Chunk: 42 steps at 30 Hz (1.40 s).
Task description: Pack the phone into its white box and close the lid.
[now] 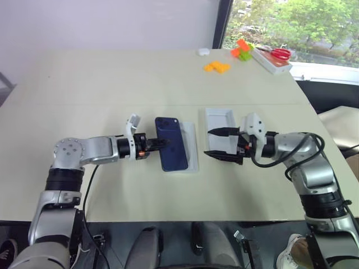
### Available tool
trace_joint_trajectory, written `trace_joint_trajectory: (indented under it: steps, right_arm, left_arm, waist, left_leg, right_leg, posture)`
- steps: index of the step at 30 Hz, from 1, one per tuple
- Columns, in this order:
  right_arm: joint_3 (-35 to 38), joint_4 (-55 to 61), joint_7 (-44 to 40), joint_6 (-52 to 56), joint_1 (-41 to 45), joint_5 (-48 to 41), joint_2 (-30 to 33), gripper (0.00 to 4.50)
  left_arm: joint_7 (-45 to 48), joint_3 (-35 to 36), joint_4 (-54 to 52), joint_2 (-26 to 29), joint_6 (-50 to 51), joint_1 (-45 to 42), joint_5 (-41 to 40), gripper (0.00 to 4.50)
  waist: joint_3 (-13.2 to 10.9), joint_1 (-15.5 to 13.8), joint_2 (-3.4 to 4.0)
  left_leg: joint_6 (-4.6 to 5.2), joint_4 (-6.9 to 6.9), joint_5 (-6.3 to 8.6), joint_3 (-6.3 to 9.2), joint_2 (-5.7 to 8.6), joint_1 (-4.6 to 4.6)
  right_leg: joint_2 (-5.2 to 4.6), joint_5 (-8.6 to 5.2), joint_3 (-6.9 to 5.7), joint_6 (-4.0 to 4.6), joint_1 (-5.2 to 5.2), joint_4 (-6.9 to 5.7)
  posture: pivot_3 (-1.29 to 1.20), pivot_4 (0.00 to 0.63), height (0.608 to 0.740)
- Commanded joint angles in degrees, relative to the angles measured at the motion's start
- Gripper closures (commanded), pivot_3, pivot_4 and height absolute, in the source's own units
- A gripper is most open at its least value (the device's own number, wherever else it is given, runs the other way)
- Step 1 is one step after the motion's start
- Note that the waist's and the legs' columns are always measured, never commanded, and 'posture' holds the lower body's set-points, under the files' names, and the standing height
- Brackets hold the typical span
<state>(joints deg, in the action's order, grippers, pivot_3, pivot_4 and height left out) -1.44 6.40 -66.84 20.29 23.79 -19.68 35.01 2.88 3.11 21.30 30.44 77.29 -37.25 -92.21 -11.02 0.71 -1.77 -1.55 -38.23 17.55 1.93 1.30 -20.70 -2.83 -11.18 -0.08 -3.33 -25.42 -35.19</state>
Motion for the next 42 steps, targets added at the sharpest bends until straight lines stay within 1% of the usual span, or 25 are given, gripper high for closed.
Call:
trace_joint_trajectory:
  steps: [1, 5, 9, 17, 19, 20, 22, 23, 26, 27, 29, 31, 42]
  right_arm:
    - [0.3, 1.2, 0.6, -1.7, -0.1, -0.1, 0.9, 1.04]
    - [-0.2, 1.4, 1.2, -1.8, -0.2, 0.0, 0.7, 1.04]
    - [-0.5, 1.3, 1.7, -2.2, -0.1, 0.2, 0.8, 1.04]
    - [-0.8, 2.0, 3.2, -1.7, -0.4, -0.2, 0.0, 1.04]
    - [-1.1, 2.2, 3.3, -1.2, -0.3, -0.5, -0.2, 0.97]
    - [-1.3, 2.1, 3.3, -1.1, -0.2, -0.6, -0.2, 0.97]
    - [-1.4, 1.9, 3.7, -1.1, 0.0, -0.7, -0.3, 0.97]
    - [-1.4, 1.8, 3.9, -0.9, 0.1, -0.8, -0.3, 0.97]
    - [-1.6, 2.2, 4.0, -0.5, -0.1, -1.2, -0.3, 0.97]
    - [-1.6, 2.2, 4.0, -0.4, -0.1, -1.3, -0.3, 0.97]
    - [-1.8, 2.2, 4.2, -0.4, -0.1, -1.3, -0.4, 0.97]
    - [-2.0, 2.1, 4.4, -0.5, 0.0, -1.3, -0.5, 0.97]
    - [-2.3, 1.5, 5.0, -0.3, 0.8, -2.0, -1.1, 0.97]
  left_arm:
    - [5.0, 1.3, 1.4, -0.8, 1.8, -3.4, 3.7, 4.50]
    - [8.9, 1.4, 4.8, -2.8, 2.1, -6.7, 10.0, 4.50]
    - [12.7, 1.8, 6.7, -3.7, 3.1, -9.1, 15.5, 4.50]
    - [17.4, 3.7, 6.7, -5.0, 5.6, -9.8, 22.1, 4.50]
    - [18.2, 4.4, 7.1, -5.6, 5.8, -10.5, 23.5, 3.52]
    - [18.7, 4.6, 7.1, -5.7, 5.6, -10.9, 24.4, 3.27]
    - [19.3, 5.3, 7.6, -6.1, 5.7, -11.7, 26.0, 2.39]
    - [19.6, 5.6, 7.9, -6.2, 5.9, -12.0, 26.7, 1.76]
    - [21.1, 6.1, 7.3, -6.0, 6.8, -12.7, 28.2, 0.26]
    - [21.5, 6.3, 7.1, -6.0, 7.1, -12.9, 28.7, 0.06]
    - [21.9, 7.1, 6.5, -5.9, 8.3, -13.4, 29.2, 0.06]
    - [22.6, 7.0, 3.7, -5.2, 9.5, -13.6, 29.6, 0.06]
    - [22.2, 12.9, -1.6, -3.1, 14.9, -14.2, 30.8, 0.06]
  waist:
    - [0.0, 0.0, 0.00]
    - [0.0, 0.0, 0.00]
    - [0.0, 0.0, 0.00]
    - [0.0, 0.0, 0.00]
    - [0.0, 0.0, 0.00]
    - [0.0, 0.0, 0.00]
    - [0.0, 0.0, 0.00]
    - [0.0, 0.0, 0.00]
    - [0.0, 0.0, 0.00]
    - [0.0, 0.0, 0.00]
    - [0.0, 0.0, 0.00]
    - [0.0, 0.1, 0.00]
    - [0.0, 0.0, 0.00]
  left_leg:
    - [0.00, 0.00, 0.00, 0.00, 0.00, 0.00]
    - [0.00, 0.00, 0.00, -0.02, 0.02, -0.01]
    - [0.00, 0.00, 0.00, -0.01, 0.01, -0.02]
    - [0.00, 0.01, 0.00, -0.01, -0.05, 0.00]
    - [0.00, 0.01, 0.00, -0.01, -0.05, 0.00]
    - [0.00, 0.01, 0.00, -0.01, -0.04, 0.00]
    - [0.00, 0.01, 0.00, -0.01, -0.05, -0.01]
    - [-0.01, 0.00, 0.00, 0.00, -0.04, -0.02]
    - [-0.01, 0.00, 0.00, -0.01, -0.04, -0.01]
    - [-0.01, 0.00, 0.00, -0.01, -0.04, -0.01]
    - [-0.01, 0.01, 0.00, -0.01, -0.05, 0.00]
    - [-0.01, 0.00, 0.00, -0.01, -0.05, 0.00]
    - [-0.01, 0.01, 0.00, -0.01, -0.07, 0.04]
  right_leg:
    - [-0.01, 0.00, 0.00, 0.00, 0.00, 0.00]
    - [-0.06, 0.00, 0.02, 0.00, 0.01, 0.03]
    - [-0.07, 0.00, 0.01, 0.00, 0.01, 0.03]
    - [-0.07, 0.00, 0.02, -0.01, 0.00, 0.02]
    - [-0.08, 0.00, 0.02, -0.01, 0.00, 0.02]
    - [-0.08, 0.01, 0.02, -0.01, 0.00, 0.02]
    - [-0.08, 0.01, 0.02, -0.01, 0.00, 0.02]
    - [-0.08, 0.01, 0.01, -0.01, 0.00, 0.02]
    - [-0.09, 0.01, 0.01, -0.02, 0.00, 0.02]
    - [-0.09, 0.01, 0.01, -0.02, 0.00, 0.02]
    - [-0.09, 0.01, 0.01, -0.02, 0.00, 0.02]
    - [-0.08, 0.01, 0.01, -0.02, 0.00, 0.01]
    - [-0.09, 0.01, 0.02, -0.03, 0.01, -0.01]
  posture:
    - [0.00, 0.150, 0.740]
    - [0.00, 0.150, 0.740]
    - [0.00, 0.150, 0.740]
    - [0.00, 0.150, 0.740]
    - [0.00, 0.150, 0.740]
    - [0.00, 0.150, 0.740]
    - [0.00, 0.150, 0.740]
    - [0.00, 0.150, 0.740]
    - [0.00, 0.150, 0.740]
    - [0.00, 0.150, 0.740]
    - [0.00, 0.150, 0.740]
    - [0.00, 0.150, 0.740]
    - [0.00, 0.150, 0.740]
